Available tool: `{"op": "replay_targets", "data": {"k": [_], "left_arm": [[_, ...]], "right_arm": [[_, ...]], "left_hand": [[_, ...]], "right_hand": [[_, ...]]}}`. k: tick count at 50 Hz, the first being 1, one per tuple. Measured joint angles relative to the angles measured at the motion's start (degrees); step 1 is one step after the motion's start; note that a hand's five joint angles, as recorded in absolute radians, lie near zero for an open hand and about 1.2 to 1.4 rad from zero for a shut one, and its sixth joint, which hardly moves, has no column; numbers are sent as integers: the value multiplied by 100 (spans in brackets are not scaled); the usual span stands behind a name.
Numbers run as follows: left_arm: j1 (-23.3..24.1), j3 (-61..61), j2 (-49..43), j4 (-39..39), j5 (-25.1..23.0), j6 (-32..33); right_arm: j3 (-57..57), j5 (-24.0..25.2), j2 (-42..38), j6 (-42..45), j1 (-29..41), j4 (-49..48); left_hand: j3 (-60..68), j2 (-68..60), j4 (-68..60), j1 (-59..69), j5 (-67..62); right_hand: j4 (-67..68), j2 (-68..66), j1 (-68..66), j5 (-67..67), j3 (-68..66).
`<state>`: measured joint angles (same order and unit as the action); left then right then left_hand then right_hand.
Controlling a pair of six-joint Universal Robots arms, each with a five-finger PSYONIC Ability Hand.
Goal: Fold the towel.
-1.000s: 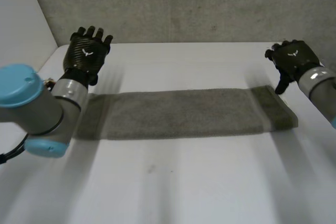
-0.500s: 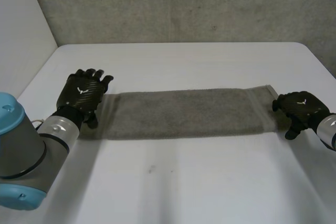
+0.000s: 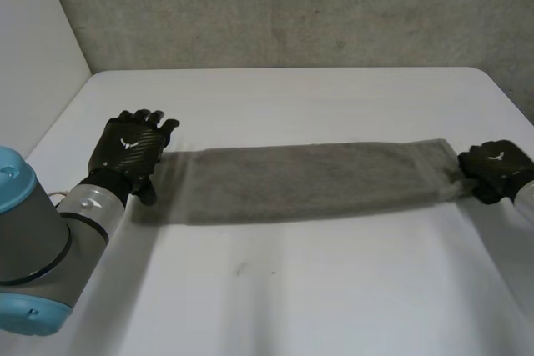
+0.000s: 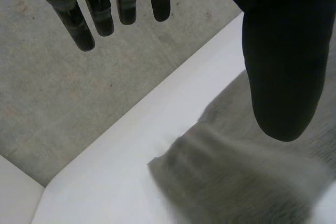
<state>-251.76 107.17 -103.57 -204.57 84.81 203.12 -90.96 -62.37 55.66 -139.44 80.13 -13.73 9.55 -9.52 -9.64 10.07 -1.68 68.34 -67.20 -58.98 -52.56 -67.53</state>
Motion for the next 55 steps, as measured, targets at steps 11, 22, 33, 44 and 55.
{"op": "replay_targets", "data": {"k": [11,22,33,44,55], "left_arm": [[-9,27,161,35,1,-10],[-49,28,339,83,9,-24],[-61,19,491,85,24,-29],[38,-111,459,58,9,-37],[856,-1068,-381,2,30,-185]], "right_arm": [[377,-422,169,499,-797,50],[835,-860,911,444,127,19],[915,-1002,868,203,3125,-169],[1085,-830,-357,296,4945,-445],[858,-1188,-95,-46,4691,-414]], "left_hand": [[0,1,0,0,0],[0,2,0,0,0],[0,2,0,0,0],[0,2,0,0,0],[0,2,0,0,-3]], "right_hand": [[17,0,0,0,0],[22,0,0,-34,-37],[24,-28,0,-69,-77],[24,-28,0,-87,-77],[-5489,5357,4472,4820,5522]]}}
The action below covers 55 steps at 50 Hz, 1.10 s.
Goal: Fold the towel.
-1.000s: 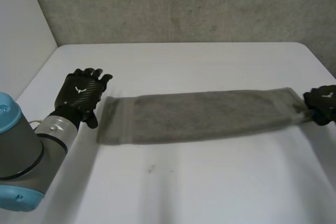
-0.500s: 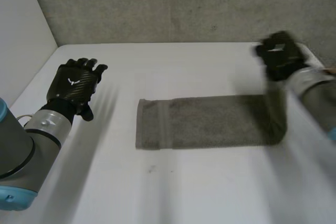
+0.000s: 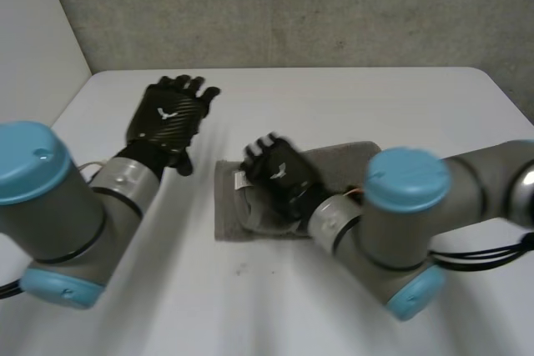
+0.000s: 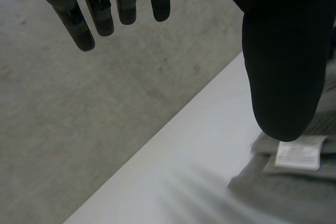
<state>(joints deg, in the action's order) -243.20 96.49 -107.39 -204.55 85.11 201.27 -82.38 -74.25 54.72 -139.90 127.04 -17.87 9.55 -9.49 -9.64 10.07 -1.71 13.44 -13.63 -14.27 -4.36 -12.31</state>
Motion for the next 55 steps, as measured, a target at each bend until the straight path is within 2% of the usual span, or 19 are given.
{"op": "replay_targets", "data": {"k": [7,10,14,15,21,22,23,24,29,30,32,35,42,48,49,55], "left_arm": [[394,-443,-477,3,38,-324],[694,-747,-882,21,151,-652],[851,-918,-1164,36,264,-823],[997,-1056,-1431,51,352,-941],[1165,-1197,-1785,66,442,-1002],[1212,-1223,-1938,83,517,-977],[1218,-1225,-1961,87,537,-965],[1225,-1221,-2004,98,589,-929],[1226,-1167,-2081,148,789,-708],[1224,-1149,-2085,160,825,-655],[1219,-1105,-2081,186,890,-554],[1211,-1005,-2033,225,980,-425],[1194,-677,-1685,266,1124,-347],[974,-486,-1296,313,1315,-360],[835,-428,-1167,341,1392,-361],[142,-174,-655,417,1550,-379]], "right_arm": [[-552,-63,686,-838,-786,33],[-1078,95,1086,-1572,-1510,135],[-1310,266,1171,-1727,-1818,219],[-1636,562,1238,-1811,-2208,329],[-1949,799,1244,-1727,-2547,371],[-2054,830,1205,-1569,-2651,352],[-2069,827,1192,-1525,-2664,347],[-2089,807,1162,-1424,-2683,335],[-2112,628,1050,-988,-2734,293],[-2110,586,1038,-923,-2745,284],[-2096,491,1022,-795,-2764,254],[-2033,327,1028,-638,-2775,177],[-1546,50,1118,-220,-2533,47],[-826,-77,1010,212,-1464,67],[-596,-111,914,351,-1042,77],[-169,-61,525,762,62,58]], "left_hand": [[9,-14,-1,0,0],[26,-39,-17,10,0],[86,-93,-64,21,0],[100,-105,-85,21,0],[110,-114,-102,21,0],[110,-119,-102,22,0],[110,-119,-102,22,0],[110,-119,-102,22,0],[110,-120,-102,22,0],[110,-119,-102,22,0],[110,-119,-102,22,0],[110,-119,-102,22,0],[108,-114,-100,22,0],[98,-107,-88,21,0],[98,-108,-87,21,0],[98,-108,-88,21,0]], "right_hand": [[0,0,0,24,0],[0,0,0,24,0],[0,0,0,25,0],[0,0,0,25,0],[53,-64,-50,-20,-99],[584,-581,-512,-519,-678],[584,-581,-512,-519,-678],[1624,-1582,-1632,-1471,-1739],[3528,-3637,-3469,-3272,-3738],[4668,-4677,-4352,-4357,-4781],[5283,-5260,-4457,-4773,-5384],[5481,-5361,-4457,-4817,-5558],[5499,-5361,-4457,-4823,-5561],[5510,-5361,-4457,-4875,-5574],[5510,-5361,-4457,-4882,-5574],[5510,-5361,-4457,-4882,-5574]]}}
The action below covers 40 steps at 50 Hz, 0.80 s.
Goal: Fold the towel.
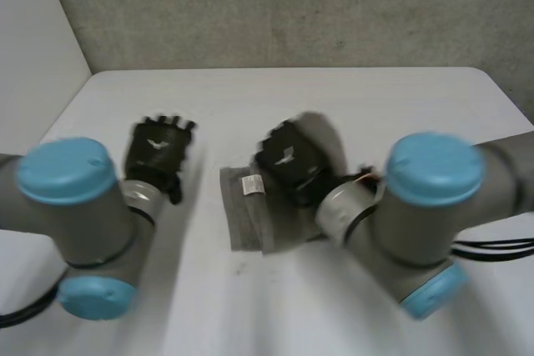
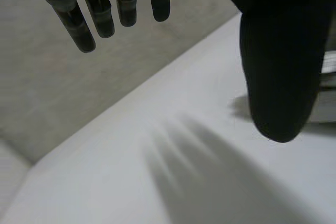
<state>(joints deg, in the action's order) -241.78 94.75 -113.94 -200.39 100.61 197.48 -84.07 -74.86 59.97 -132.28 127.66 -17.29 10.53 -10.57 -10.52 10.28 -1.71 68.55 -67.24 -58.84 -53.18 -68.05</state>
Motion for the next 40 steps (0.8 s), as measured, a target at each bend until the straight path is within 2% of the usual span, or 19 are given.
{"op": "replay_targets", "data": {"k": [5,12,13,14,16,17,20,25,26,30,31,33,35,40], "left_arm": [[-496,224,377,21,-51,-22],[-612,355,547,20,-295,-47],[-603,369,562,19,-342,-53],[-572,378,577,17,-404,-60],[-531,366,584,15,-435,-64],[-453,327,586,9,-467,-68],[-292,215,576,-4,-492,-73],[52,-142,499,-11,-486,-160],[52,-142,499,-11,-486,-160],[340,-472,375,12,-468,-442],[467,-610,302,50,-462,-618],[577,-719,234,100,-461,-772],[817,-960,38,287,-463,-1149],[1089,-1242,-296,658,-470,-1673]], "right_arm": [[83,248,-487,444,746,-12],[34,376,-784,742,948,15],[7,375,-793,765,950,22],[-47,362,-747,755,930,22],[-107,353,-661,691,889,15],[-193,336,-530,559,807,1],[-410,318,-164,56,558,-24],[-766,320,513,-1212,68,-36],[-766,320,513,-1212,68,-36],[-972,321,1006,-2510,-492,0],[-1011,324,1144,-3005,-719,18],[-1026,330,1212,-3303,-857,34],[-987,379,1338,-4124,-1264,169],[-786,540,1330,-4768,-1656,520]], "left_hand": [[0,1,0,-10,0],[0,1,0,-10,0],[0,1,1,-12,0],[-1,1,1,-15,0],[-1,1,1,-18,0],[-1,1,1,-17,0],[-1,1,1,-16,0],[0,1,1,0,0],[0,1,1,0,0],[11,-12,-14,0,0],[43,-36,-32,55,0],[51,-43,-49,76,0],[57,-49,-49,76,0],[64,-57,-66,76,0]], "right_hand": [[0,0,0,0,0],[0,0,0,0,0],[-2017,1960,1363,1597,1991],[-2961,2822,2060,2367,2913],[-3240,3081,2310,2636,3189],[-4942,4833,3966,4300,4950],[-5513,5357,4463,4902,5548],[-5513,5358,4463,4911,5578],[-5513,5358,4463,4911,5578],[-5513,5358,4463,4928,5578],[-5513,5358,4463,4930,5578],[-5513,5358,4463,4930,5578],[-5513,5358,4463,4930,5578],[-5513,5358,4463,4930,5578]]}}
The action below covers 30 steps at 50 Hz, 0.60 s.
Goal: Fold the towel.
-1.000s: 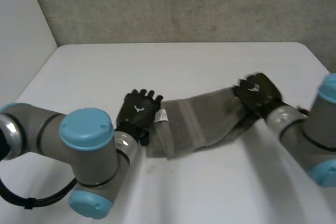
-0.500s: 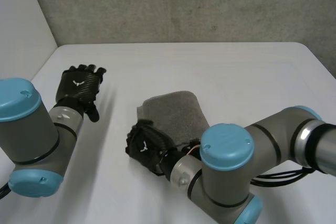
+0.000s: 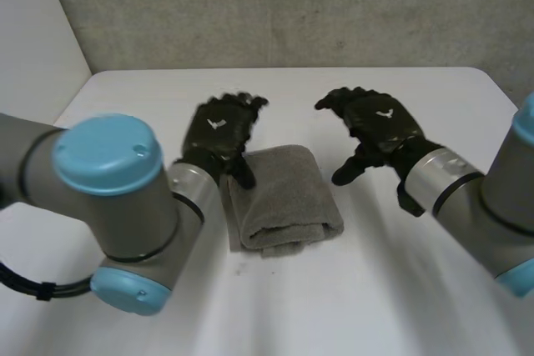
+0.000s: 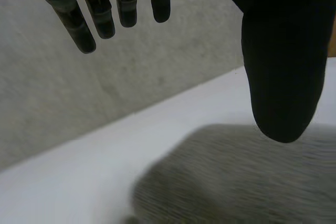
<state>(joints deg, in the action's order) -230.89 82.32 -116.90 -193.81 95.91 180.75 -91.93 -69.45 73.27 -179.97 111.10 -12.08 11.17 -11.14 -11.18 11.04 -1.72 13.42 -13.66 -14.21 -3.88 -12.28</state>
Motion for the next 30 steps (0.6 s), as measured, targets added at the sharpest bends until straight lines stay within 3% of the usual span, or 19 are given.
{"op": "replay_targets", "data": {"k": [5,12,20,30], "left_arm": [[134,-158,-424,390,35,-428],[85,-98,-868,504,265,-486],[-164,93,-1072,487,429,-200],[-268,312,-1078,452,411,317]], "right_arm": [[473,390,-469,-201,-169,590],[1183,637,-1381,-114,-87,987],[1759,605,-2198,118,219,1008],[1988,271,-2601,688,425,994]], "left_hand": [[31,-28,-16,14,0],[48,-44,-36,49,0],[47,-45,-36,49,0],[47,-45,-37,49,0]], "right_hand": [[0,0,0,0,0],[0,0,0,0,0],[0,0,0,1,0],[0,0,0,43,0]]}}
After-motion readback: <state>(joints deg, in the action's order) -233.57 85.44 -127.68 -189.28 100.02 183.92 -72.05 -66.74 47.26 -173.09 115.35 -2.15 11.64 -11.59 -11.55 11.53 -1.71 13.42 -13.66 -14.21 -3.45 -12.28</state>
